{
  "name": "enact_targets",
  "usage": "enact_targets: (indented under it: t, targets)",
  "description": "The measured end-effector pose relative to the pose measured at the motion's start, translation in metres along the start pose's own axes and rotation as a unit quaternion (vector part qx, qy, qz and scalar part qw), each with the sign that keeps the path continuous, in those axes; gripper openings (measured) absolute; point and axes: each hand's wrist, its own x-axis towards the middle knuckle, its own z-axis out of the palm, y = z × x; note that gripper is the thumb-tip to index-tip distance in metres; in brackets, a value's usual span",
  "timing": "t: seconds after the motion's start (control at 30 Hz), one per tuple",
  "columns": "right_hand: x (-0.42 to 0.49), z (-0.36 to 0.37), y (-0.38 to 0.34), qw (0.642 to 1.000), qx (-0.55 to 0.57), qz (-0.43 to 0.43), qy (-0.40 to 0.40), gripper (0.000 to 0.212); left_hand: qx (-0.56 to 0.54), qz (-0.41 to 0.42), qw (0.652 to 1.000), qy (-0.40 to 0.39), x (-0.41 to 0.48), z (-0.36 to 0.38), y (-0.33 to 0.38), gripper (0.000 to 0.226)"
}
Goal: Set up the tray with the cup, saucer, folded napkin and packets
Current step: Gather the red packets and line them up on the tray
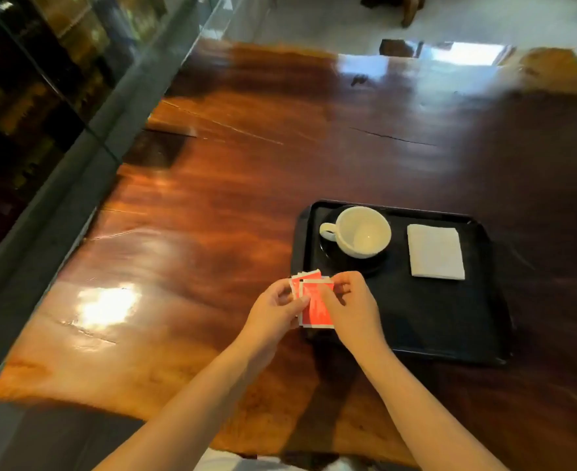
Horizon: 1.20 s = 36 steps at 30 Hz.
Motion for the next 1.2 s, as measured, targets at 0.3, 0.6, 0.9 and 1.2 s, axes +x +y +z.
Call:
enact_targets:
  t: [0.3,0.6,0.9,1.2]
  targets:
    - [0.007,-0.154,0.074,0.973,0.04,-0.047,-0.222,0.047,-0.198,-0.164,0.956,-0.144,0.001,0.127,-0.026,0.03]
    - [0.022,-0.211,0.098,0.958,-0.028,-0.095,-0.269,0.012,-0.134,-0.188,0.968,-0.1,-0.002,0.194,-0.042,0.024]
    - [0.064,-0.192,0.108,0.968,-0.071,-0.075,-0.229,0.017,0.103,-0.039,0.994,0.002,0.026,0.185,-0.037,0.016]
    - [0.082,-0.146,0.141,0.989,0.009,0.058,-0.134,0.038,0.074,-0.035,0.994,0.072,0.07,0.176,-0.06,0.017]
